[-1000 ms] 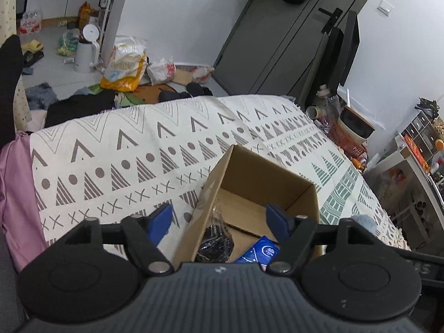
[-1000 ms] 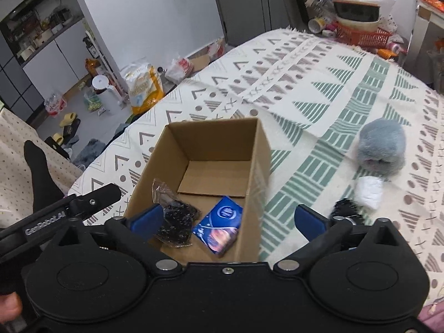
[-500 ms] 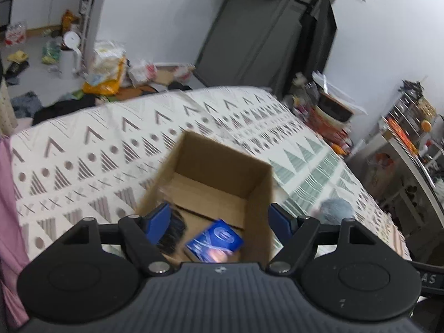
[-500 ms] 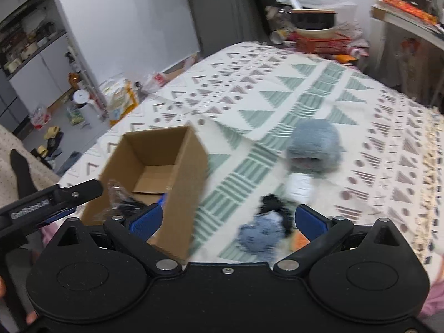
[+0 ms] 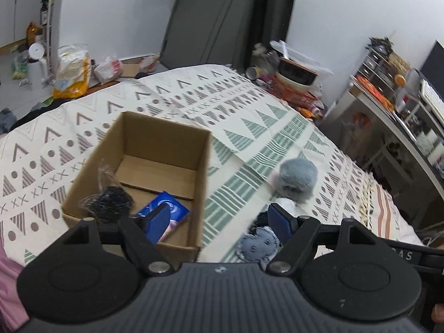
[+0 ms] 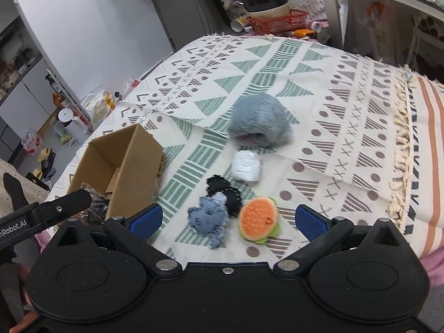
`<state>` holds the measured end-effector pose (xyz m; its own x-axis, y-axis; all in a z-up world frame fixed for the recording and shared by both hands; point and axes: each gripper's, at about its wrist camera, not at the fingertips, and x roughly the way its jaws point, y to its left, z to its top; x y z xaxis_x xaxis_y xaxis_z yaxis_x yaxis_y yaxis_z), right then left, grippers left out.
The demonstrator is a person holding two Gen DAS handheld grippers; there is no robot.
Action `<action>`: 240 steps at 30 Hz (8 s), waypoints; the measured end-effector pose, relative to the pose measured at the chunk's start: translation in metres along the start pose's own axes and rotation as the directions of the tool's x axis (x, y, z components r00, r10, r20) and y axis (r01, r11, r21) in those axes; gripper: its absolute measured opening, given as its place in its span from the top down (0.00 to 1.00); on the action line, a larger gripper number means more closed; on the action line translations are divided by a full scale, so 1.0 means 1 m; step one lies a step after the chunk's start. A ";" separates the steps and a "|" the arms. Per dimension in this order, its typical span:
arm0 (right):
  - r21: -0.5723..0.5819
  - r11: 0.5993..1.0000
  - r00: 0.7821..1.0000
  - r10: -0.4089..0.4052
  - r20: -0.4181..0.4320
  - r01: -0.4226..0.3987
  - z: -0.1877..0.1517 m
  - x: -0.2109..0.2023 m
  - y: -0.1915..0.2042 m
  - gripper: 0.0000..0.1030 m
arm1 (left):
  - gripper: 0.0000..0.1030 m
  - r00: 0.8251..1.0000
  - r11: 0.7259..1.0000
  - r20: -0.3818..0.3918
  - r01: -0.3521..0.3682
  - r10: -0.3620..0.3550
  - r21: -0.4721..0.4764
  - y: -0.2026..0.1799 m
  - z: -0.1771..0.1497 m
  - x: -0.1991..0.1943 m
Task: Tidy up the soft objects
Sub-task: 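Withdraw both tools from the box back toward the remaining soft items, then grasp the blue-gray fabric toy with the left tool while the right tool grasps the hamburger plush, then lower the blue-gray toy into the box with the left tool while the right tool drops the hamburger in, then withdraw both tools from the box toward the black-and-white plush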
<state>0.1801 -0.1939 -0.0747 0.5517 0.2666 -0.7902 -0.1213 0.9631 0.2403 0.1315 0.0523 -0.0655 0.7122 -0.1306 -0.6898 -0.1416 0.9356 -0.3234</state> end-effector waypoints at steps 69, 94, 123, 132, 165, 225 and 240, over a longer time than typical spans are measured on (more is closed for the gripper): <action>0.173 0.969 0.967 0.206 -0.152 -0.179 -0.019 0.106 -0.092 0.16 | 0.75 0.950 0.990 -0.312 -0.023 -0.023 -0.141 -0.049 -0.046 0.157; 0.075 0.993 0.993 0.096 -0.075 -0.090 -0.020 0.092 -0.073 0.70 | 0.83 0.986 0.987 -0.161 0.015 -0.041 -0.162 -0.026 -0.021 0.068; -0.119 0.975 0.981 0.194 0.017 -0.190 0.046 0.034 0.033 0.70 | 0.82 0.998 0.955 -0.006 -0.062 0.063 -0.291 0.071 0.028 0.026; -0.162 0.969 0.983 0.185 -0.017 -0.186 0.053 0.041 0.072 0.70 | 0.82 1.000 0.947 -0.005 -0.030 0.029 -0.320 0.097 0.036 0.045; -0.128 0.982 0.977 0.116 -0.181 -0.140 0.053 0.118 0.184 0.69 | 0.40 0.996 0.941 0.076 -0.014 0.042 -0.339 0.156 0.056 0.034; 0.079 0.992 0.995 0.102 0.008 -0.102 0.048 0.002 0.027 0.00 | 0.03 0.994 0.994 0.012 -0.107 0.108 -0.032 0.030 0.045 -0.015; 0.116 0.988 0.993 0.099 0.060 -0.105 0.043 -0.014 -0.032 0.00 | 0.01 0.998 0.997 0.023 -0.064 0.063 0.049 -0.023 0.037 -0.010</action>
<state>0.2119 -0.2298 -0.0469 0.5859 0.3578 -0.7272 -0.0823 0.9189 0.3858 0.1532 0.0439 -0.0275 0.7178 -0.0638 -0.6933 -0.1531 0.9569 -0.2466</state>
